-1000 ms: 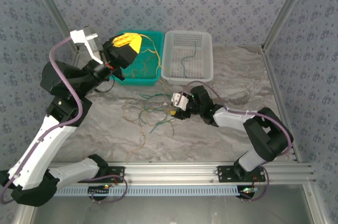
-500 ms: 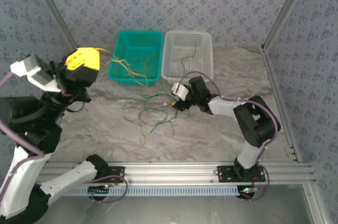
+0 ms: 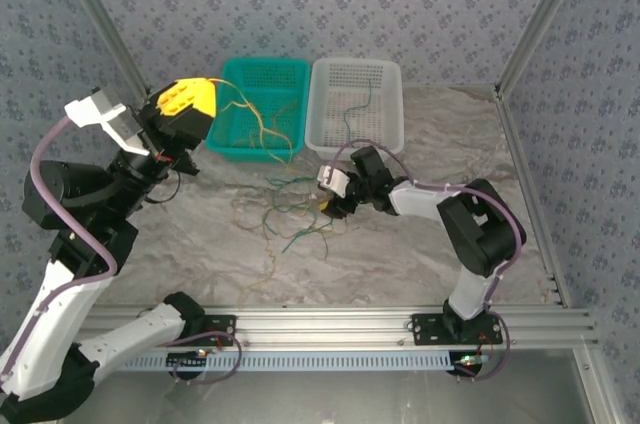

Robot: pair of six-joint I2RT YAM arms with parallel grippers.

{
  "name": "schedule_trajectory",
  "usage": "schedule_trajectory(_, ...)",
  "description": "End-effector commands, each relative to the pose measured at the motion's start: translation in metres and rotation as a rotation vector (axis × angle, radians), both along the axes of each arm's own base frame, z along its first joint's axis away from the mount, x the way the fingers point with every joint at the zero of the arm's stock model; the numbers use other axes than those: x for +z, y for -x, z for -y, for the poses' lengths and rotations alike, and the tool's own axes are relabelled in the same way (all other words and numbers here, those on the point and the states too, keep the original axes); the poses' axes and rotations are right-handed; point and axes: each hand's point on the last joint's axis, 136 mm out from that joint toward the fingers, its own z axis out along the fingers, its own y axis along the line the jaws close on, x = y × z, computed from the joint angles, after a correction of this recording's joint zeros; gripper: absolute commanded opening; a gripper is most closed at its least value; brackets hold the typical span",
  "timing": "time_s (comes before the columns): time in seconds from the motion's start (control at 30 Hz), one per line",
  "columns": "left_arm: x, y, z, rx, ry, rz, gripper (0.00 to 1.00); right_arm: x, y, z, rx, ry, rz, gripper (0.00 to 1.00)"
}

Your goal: Untangle the cables

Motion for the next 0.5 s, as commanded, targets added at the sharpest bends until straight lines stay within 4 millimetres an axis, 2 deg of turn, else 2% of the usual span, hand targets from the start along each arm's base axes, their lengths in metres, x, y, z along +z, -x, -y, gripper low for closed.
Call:
schedule_trajectory(0.0,0.004,-0.002,-0.005,0.039,0.010,0.021,0.00,0.012,0.015,-0.007,0.054,-0.047,0.013,0.67)
schedule_trajectory(0.17,0.003,-0.003,-0.002,0.031,0.011,0.024,0.00,-0.010,0.014,-0.016,0.078,0.004,-0.022,0.63)
schedule_trajectory(0.3,0.002,-0.004,-0.002,0.033,0.013,0.022,0.00,-0.017,0.010,-0.026,0.090,0.040,-0.010,0.63)
schedule_trajectory(0.33,0.001,-0.005,-0.002,0.035,0.012,0.020,0.00,-0.019,0.009,-0.027,0.088,0.052,-0.015,0.60)
schedule_trajectory(0.47,0.000,-0.006,-0.002,0.043,0.008,0.020,0.00,-0.022,0.005,-0.027,0.088,0.070,-0.017,0.35)
